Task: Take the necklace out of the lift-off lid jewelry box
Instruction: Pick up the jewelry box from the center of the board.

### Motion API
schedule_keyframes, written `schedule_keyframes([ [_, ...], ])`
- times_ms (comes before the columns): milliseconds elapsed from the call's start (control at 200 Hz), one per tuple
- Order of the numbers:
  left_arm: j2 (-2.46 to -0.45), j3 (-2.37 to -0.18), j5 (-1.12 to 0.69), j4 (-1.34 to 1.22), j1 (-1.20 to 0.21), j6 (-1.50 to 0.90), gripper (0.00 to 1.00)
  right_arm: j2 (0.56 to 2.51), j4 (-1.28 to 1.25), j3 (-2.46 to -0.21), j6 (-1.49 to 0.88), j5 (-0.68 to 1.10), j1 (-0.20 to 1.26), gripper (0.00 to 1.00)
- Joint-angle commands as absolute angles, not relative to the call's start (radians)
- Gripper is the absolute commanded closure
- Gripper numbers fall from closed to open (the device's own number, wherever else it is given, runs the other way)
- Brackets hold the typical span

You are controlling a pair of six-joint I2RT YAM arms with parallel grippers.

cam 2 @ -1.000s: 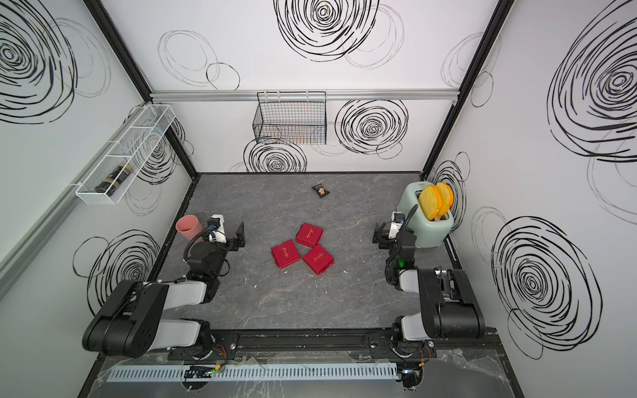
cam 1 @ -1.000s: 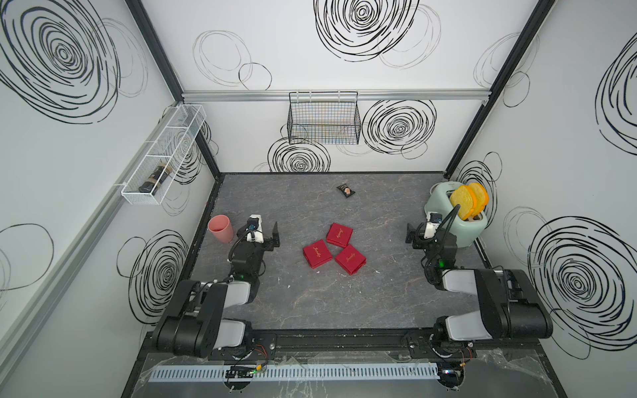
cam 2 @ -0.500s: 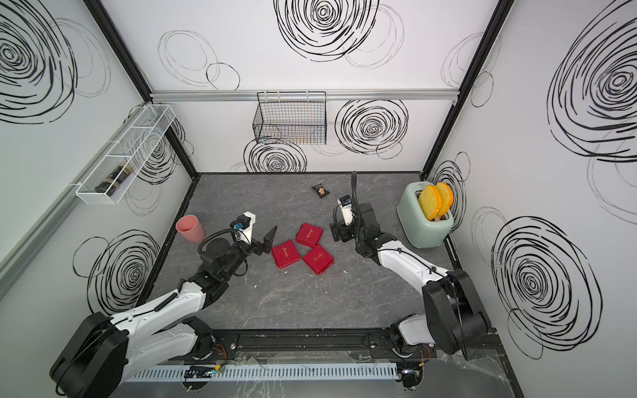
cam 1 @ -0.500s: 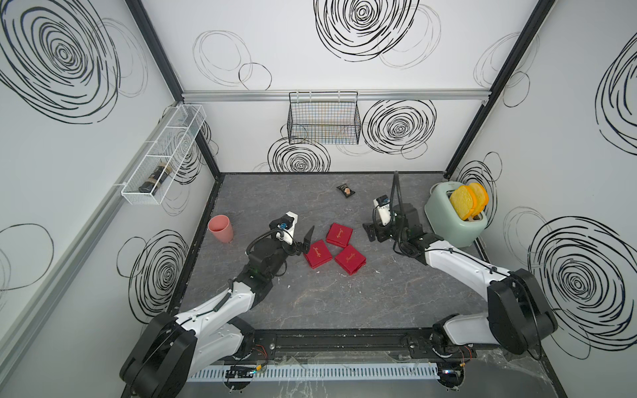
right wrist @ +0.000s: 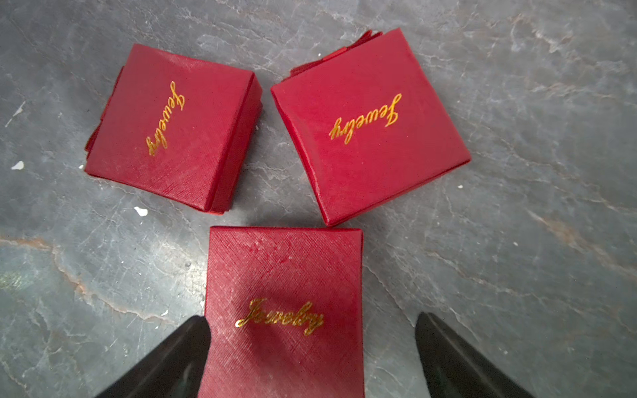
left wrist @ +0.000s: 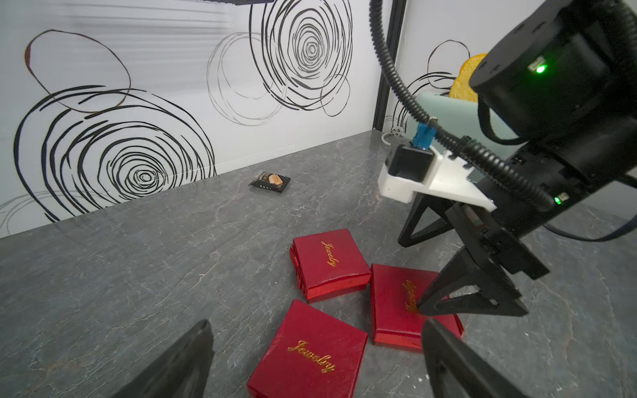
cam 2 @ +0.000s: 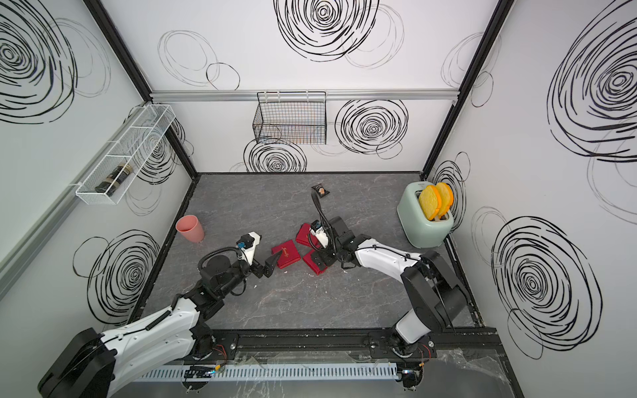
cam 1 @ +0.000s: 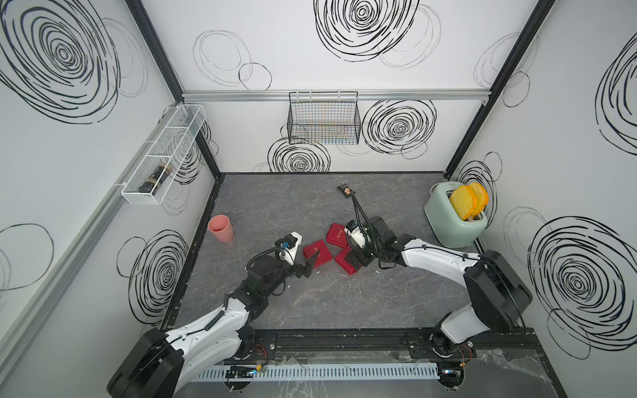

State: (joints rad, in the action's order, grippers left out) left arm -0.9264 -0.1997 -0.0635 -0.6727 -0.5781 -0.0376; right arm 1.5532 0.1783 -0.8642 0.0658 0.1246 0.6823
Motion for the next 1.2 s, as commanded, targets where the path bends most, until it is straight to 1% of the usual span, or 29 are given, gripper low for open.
schedule_keyframes([
  [0, -0.924, -0.196, -0.071, -0.709, -0.592, -0.043, 0.04, 1.576, 0.222, -0.900, 0.083, 0.131, 0.702, 0.03],
  [500, -0.962, -0.195, -0.067, -0.738, -0.611, -0.035, 0.04, 1.628, 0.245, -0.918, 0.090, 0.142, 0.735, 0.03],
  [946, -0.961, -0.193, -0.058, -0.730, -0.617, -0.030, 0.04, 1.665, 0.257, -0.945, 0.097, 0.055, 0.758, 0.03],
  [1191, -0.963, -0.194, -0.057, -0.724, -0.619, -0.028, 0.04, 1.677, 0.266, -0.957, 0.098, 0.048, 0.760, 0.02],
])
